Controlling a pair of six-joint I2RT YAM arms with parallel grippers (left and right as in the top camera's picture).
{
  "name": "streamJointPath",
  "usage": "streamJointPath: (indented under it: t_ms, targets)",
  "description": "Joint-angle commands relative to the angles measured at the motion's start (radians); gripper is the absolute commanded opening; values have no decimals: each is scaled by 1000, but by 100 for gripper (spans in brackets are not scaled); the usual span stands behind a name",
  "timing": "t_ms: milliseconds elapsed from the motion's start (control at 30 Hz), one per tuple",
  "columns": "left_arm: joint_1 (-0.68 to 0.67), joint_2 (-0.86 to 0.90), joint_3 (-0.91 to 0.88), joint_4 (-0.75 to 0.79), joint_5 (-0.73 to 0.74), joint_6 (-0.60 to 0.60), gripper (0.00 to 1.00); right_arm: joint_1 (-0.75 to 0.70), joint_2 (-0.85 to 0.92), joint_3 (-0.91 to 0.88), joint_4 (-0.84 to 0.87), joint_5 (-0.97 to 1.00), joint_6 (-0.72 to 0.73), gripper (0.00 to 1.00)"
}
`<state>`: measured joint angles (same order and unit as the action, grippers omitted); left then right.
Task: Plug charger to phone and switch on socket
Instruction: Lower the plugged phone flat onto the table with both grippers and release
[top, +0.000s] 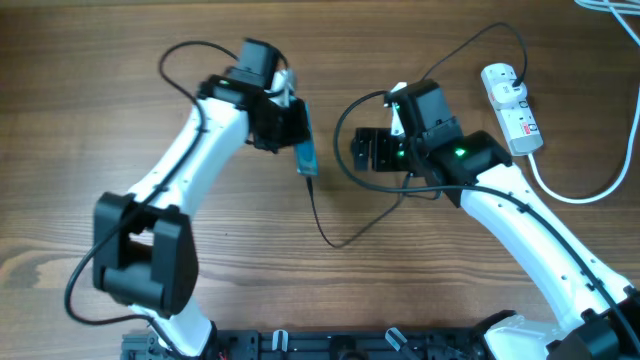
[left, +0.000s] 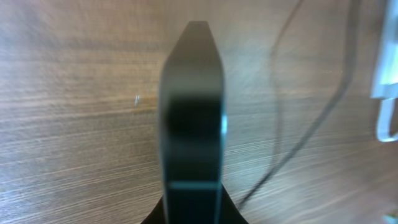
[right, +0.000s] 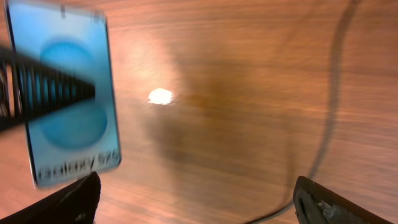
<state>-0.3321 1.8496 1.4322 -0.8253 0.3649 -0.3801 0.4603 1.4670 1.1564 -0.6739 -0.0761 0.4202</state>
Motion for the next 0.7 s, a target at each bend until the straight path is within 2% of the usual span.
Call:
streamJointPath:
  t_ms: [0, 300, 667]
  targets:
    - [-66, 69, -15, 12, -98, -36, 4, -26, 31, 14, 0, 76, -47, 100]
    - [-103, 174, -15, 21, -128, -58, 4, -44, 130, 14, 0, 75, -54, 100]
    - [-103, 215, -26, 15, -151, -58, 4, -43, 235, 14, 3, 75, -54, 100]
